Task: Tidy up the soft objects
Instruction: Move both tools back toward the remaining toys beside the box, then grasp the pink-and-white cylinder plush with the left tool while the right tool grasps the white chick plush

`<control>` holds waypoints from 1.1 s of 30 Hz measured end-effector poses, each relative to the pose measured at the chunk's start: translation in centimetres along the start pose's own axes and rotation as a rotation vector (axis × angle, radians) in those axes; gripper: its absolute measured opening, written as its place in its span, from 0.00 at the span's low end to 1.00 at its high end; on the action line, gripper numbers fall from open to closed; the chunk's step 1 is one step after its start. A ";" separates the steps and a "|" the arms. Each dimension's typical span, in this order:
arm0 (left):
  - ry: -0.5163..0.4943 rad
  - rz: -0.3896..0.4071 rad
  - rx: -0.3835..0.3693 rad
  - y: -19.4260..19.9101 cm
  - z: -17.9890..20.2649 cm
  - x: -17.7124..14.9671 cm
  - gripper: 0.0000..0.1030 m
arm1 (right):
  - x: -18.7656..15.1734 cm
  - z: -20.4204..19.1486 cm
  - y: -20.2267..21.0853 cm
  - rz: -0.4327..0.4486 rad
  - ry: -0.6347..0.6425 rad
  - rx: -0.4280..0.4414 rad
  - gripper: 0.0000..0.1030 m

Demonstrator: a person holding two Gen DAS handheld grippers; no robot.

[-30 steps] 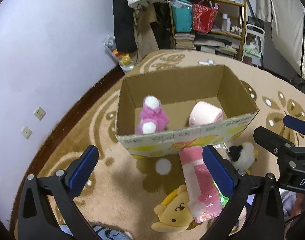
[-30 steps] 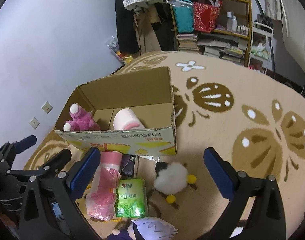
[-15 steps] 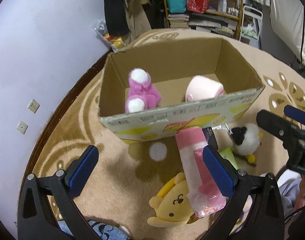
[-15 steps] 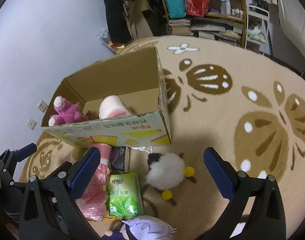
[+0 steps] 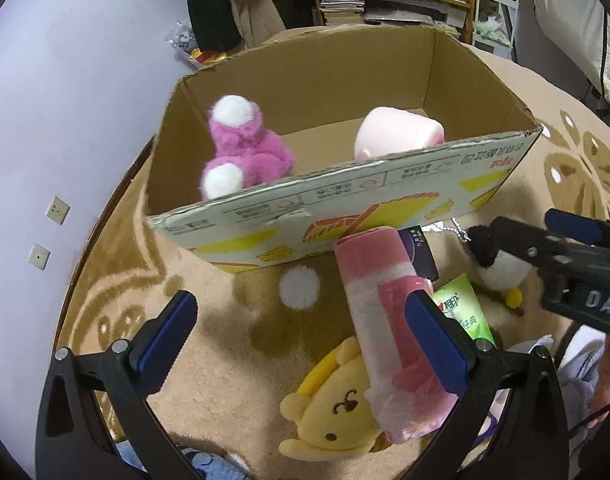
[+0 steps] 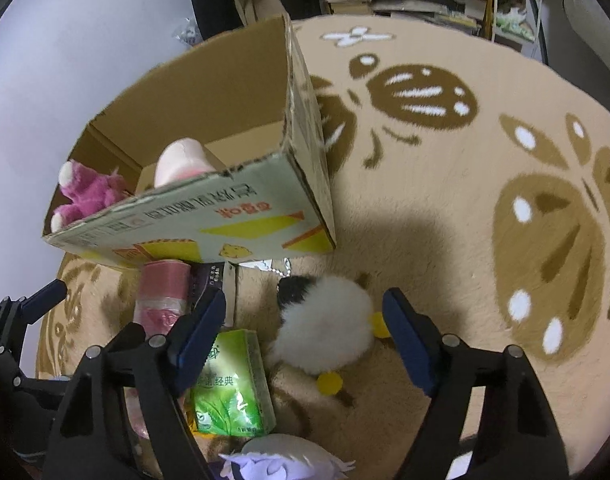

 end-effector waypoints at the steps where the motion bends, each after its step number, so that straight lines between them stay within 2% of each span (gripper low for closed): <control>1: -0.004 -0.004 -0.002 -0.2 0.1 0.0 1.00 | -0.1 0.0 -0.3 -0.011 0.000 0.001 0.75; 10: -0.003 -0.053 -0.028 -2.8 0.8 0.1 1.00 | -0.8 -0.2 -2.6 -0.098 0.009 -0.012 0.53; 25: 0.003 -0.124 -0.061 -5.2 1.6 -0.5 0.99 | -0.9 -0.1 -4.1 -0.144 0.007 -0.023 0.53; 33: 0.003 -0.130 -0.119 -5.7 2.5 -1.0 0.80 | -1.3 -0.6 -3.7 -0.138 0.044 -0.034 0.54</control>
Point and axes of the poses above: each gripper's, at about its wrist camera, not at the fingertips, and y roughly against the way its jaws point, z to its right, x to its top, the point moved 9 cm from there along -y, roughly the way its jaws point, and after that the axes turned 15 degrees about -x, right-handed, at the moved point
